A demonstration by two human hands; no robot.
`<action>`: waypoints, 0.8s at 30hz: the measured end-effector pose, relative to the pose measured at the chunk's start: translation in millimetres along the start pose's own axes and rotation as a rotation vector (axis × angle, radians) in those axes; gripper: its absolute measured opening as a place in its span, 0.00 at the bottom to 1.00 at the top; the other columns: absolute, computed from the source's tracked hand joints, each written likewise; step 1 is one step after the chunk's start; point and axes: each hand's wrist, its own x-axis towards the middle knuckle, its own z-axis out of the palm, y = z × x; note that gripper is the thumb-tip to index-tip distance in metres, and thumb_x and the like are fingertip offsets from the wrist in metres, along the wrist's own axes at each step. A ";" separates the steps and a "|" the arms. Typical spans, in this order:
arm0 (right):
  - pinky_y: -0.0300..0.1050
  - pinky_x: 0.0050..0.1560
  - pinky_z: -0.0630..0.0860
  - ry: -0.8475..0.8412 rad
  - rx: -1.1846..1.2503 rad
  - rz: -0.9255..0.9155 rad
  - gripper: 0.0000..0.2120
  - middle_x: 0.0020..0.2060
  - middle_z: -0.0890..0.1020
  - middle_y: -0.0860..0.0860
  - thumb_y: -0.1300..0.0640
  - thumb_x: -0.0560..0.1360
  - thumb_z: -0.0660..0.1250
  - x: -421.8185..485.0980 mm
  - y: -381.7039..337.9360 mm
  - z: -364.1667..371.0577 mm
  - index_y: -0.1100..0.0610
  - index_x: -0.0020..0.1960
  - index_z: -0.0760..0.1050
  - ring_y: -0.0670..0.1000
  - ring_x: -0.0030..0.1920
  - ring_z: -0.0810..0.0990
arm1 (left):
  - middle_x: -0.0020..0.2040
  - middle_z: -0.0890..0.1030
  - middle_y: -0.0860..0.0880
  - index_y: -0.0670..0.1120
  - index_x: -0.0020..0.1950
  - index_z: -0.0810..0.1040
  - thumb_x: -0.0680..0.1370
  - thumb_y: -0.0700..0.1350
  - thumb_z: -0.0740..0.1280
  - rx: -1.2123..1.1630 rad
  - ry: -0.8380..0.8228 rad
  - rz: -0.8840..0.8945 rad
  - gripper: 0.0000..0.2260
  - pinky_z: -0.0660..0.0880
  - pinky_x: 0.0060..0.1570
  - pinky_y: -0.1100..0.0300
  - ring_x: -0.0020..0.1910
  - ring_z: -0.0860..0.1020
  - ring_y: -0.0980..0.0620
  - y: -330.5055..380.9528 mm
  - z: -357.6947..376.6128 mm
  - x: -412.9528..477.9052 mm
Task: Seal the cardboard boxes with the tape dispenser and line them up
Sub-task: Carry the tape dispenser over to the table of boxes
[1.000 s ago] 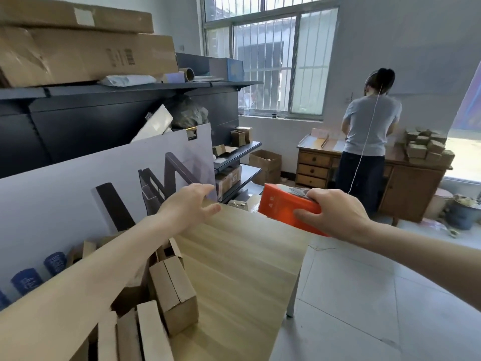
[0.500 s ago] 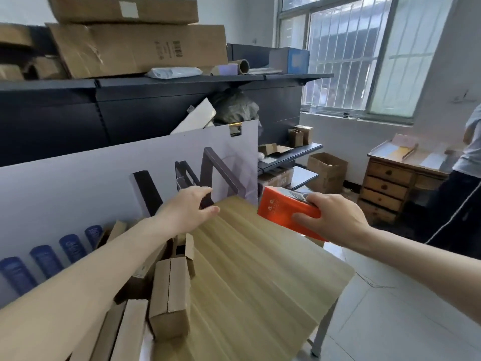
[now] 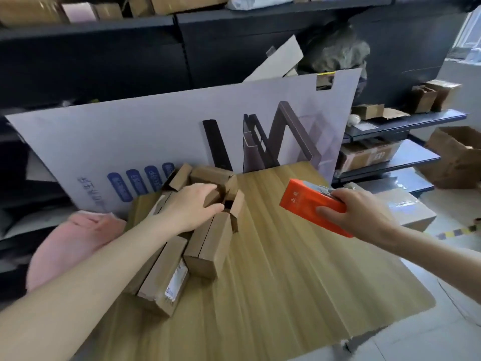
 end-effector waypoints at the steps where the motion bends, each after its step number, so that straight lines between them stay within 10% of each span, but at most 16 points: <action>1: 0.47 0.34 0.73 -0.011 -0.003 -0.025 0.15 0.32 0.74 0.44 0.37 0.71 0.63 10.9 -2.5 6.8 0.48 0.36 0.70 0.49 0.36 0.74 | 0.75 0.65 0.49 0.49 0.76 0.62 0.79 0.55 0.63 -0.009 -0.012 -0.026 0.27 0.64 0.67 0.54 0.73 0.64 0.49 -6.8 5.2 3.9; 24: 0.41 0.28 0.64 -0.286 0.209 -0.227 0.11 0.32 0.78 0.42 0.42 0.73 0.67 171.9 3.0 96.4 0.49 0.42 0.75 0.42 0.34 0.75 | 0.75 0.65 0.50 0.50 0.76 0.62 0.78 0.59 0.63 -0.219 -0.153 -0.546 0.29 0.65 0.70 0.50 0.72 0.65 0.50 -55.1 130.6 61.1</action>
